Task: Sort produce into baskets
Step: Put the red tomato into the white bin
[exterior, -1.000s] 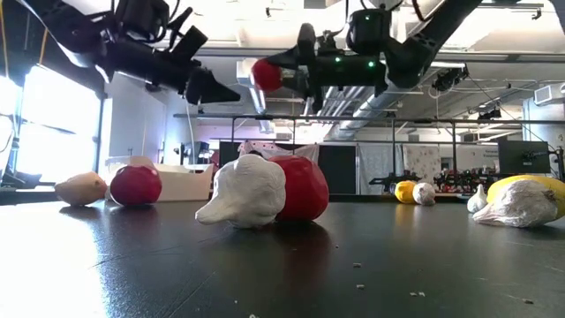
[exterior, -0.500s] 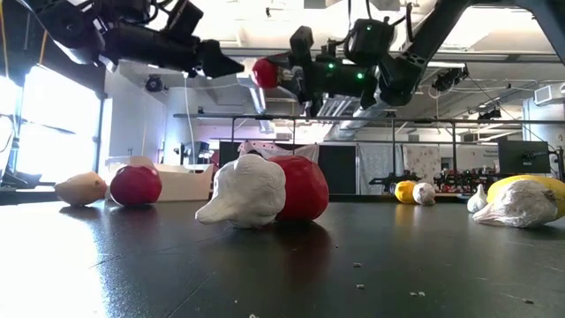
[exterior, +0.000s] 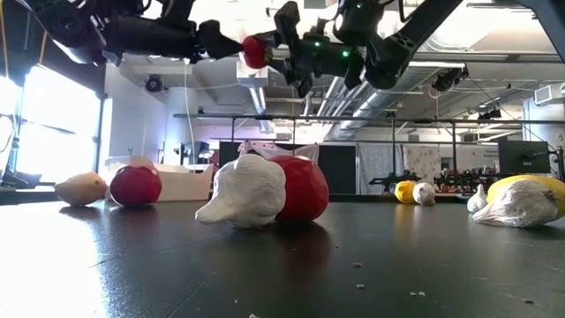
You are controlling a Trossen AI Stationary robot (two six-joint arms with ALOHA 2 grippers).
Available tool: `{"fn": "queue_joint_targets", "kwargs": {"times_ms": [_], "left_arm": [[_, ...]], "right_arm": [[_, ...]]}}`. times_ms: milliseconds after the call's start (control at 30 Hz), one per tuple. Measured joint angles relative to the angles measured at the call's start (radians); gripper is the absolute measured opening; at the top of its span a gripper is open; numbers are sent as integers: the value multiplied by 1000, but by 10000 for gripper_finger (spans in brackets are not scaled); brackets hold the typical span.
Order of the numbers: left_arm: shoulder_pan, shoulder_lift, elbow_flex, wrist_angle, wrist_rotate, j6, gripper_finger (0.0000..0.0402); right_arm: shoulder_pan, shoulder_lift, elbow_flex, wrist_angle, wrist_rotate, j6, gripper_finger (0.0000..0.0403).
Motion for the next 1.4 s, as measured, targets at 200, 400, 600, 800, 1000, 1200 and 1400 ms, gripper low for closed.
{"fn": "queue_joint_targets", "kwargs": {"times_ms": [200, 400, 600, 800, 1000, 1200, 1400], "left_arm": [[-2, 16, 44, 3, -22, 8, 297], [-2, 97, 89, 3, -38, 21, 299], [-2, 149, 132, 2, -121, 44, 299], [-6, 147, 135, 9, -121, 45, 299], [-6, 146, 135, 28, -85, 43, 299], [-6, 146, 135, 19, -84, 44, 289], [-6, 145, 136, 5, -99, 43, 273]], "right_arm": [[17, 0, 14, -5, 39, -4, 225], [17, 0, 14, 1, 43, 20, 225], [22, 0, 14, 1, 46, 19, 225], [22, 0, 15, -11, 46, 19, 225], [22, 0, 15, -50, 45, 19, 225], [22, 0, 15, -60, 44, 19, 225], [22, 1, 15, -64, 44, 19, 226]]}}
